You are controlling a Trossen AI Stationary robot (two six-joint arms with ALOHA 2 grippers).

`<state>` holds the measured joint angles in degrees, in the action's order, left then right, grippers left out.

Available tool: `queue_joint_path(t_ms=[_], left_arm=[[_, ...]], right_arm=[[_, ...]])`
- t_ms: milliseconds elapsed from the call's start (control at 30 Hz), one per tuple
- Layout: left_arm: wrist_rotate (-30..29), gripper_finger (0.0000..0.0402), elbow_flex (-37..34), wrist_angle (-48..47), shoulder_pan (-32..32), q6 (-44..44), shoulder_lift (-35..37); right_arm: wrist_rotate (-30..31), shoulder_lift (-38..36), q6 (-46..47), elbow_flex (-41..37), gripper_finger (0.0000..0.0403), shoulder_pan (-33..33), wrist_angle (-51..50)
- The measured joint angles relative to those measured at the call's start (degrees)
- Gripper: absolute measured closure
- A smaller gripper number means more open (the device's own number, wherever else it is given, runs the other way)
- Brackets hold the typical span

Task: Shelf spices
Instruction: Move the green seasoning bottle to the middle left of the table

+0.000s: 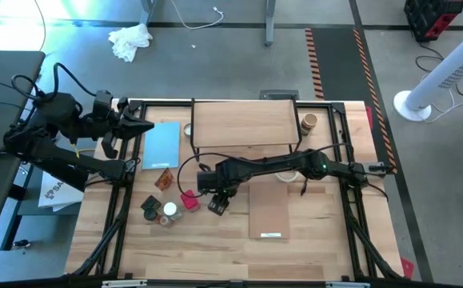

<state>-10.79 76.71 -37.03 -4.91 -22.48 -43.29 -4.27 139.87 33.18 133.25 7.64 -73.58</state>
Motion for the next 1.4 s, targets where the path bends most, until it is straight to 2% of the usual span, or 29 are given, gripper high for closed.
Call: queue_joint_path(t_ms=[133,367,467,767,900,967,1033,1133,1200,1233,1400], left_arm=[[0.02,0.0401,0.0,-0.05,0.0,0.04,-0.18],[0.13,0.0402,0.0,-0.05,0.0,0.06,-0.2],[0.13,0.0402,0.0,-0.07,0.0,0.07,-0.22],[0.13,0.0401,0.0,-0.44,0.0,0.09,-0.21],[0.13,0.0402,0.0,-0.57,0.02,0.09,-0.2],[0.13,0.0402,0.0,-0.79,0.01,0.09,-0.2],[0.01,0.0401,0.0,-0.81,0.02,0.11,-0.2],[-0.02,0.0402,0.0,-0.82,0.01,0.15,-0.2],[-0.02,0.0402,0.0,-0.82,0.02,0.15,-0.2],[-0.02,0.0402,0.0,-0.83,0.01,0.13,-0.2],[0.68,0.0401,0.0,-0.88,0.0,0.04,-0.2]], right_arm=[[-0.35,-0.02,-1.79,0.0,0.014,0.02,0.13],[-1.75,-0.36,-4.68,0.11,0.0135,-0.29,0.19],[-0.28,-1.38,-7.09,1.57,0.0134,-0.9,0.19],[0.89,-7.29,-12.27,1.58,0.0134,-2.58,-1.84],[1.44,-10.95,-12.62,1.57,0.0147,-1.56,-4.89],[3.87,-11.98,-10.88,1.55,0.0165,-0.28,-9.06],[5.9,-12.13,-8.6,0.95,0.0201,0.97,-13.34],[6.03,-12.16,-5.88,-3.05,0.0292,2.12,-16.15],[5.28,-12.17,-4.93,-7.9,0.0366,2.38,-13.6],[4.24,-12.03,-4.68,-10.57,0.0383,2.4,-11.82],[1.63,-11.95,0.69,-21.78,0.0399,1.29,0.45]])
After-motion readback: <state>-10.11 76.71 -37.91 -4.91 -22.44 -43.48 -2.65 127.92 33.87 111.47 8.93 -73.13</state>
